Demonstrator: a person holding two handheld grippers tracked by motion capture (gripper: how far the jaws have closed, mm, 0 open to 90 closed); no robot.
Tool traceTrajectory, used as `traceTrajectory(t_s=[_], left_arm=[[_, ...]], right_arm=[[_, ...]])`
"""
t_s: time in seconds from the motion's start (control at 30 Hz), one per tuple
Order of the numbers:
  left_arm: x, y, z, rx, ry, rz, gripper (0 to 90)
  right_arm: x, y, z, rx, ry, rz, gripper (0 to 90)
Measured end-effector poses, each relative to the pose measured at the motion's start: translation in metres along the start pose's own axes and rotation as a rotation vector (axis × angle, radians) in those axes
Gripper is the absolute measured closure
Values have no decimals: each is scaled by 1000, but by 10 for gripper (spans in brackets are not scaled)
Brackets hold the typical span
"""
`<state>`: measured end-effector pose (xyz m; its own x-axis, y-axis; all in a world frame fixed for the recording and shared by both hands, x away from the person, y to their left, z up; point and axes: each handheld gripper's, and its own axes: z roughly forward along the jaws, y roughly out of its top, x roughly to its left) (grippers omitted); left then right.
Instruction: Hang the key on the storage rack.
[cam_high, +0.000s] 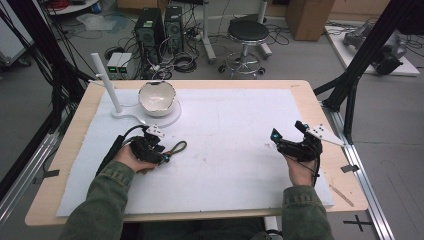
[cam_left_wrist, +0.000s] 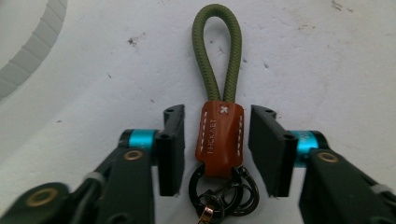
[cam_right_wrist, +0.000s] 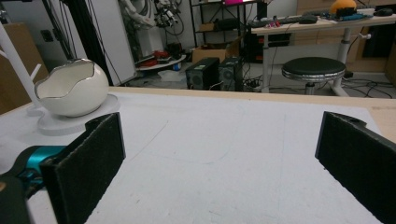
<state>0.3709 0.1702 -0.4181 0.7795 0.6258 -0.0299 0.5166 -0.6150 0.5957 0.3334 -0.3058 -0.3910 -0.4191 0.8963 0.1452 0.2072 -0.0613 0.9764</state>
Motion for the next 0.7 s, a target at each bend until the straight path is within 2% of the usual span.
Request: traceTrajectory(t_s=[0.1, 0.4, 0.5, 0.7], left_arm=[[0, 0, 1, 4, -8, 2, 632], [-4, 0, 0, 2, 23, 57, 708], [-4, 0, 0, 0, 25, 58, 712], [-2, -1, -1, -1, 0, 50, 717]], right_arm=[[0, 0, 0, 0, -1, -1, 5], [0, 0, -2, -8, -2, 10, 5], [0, 1, -2, -9, -1, 9, 5], [0, 0, -1, -8, 1, 4, 5]])
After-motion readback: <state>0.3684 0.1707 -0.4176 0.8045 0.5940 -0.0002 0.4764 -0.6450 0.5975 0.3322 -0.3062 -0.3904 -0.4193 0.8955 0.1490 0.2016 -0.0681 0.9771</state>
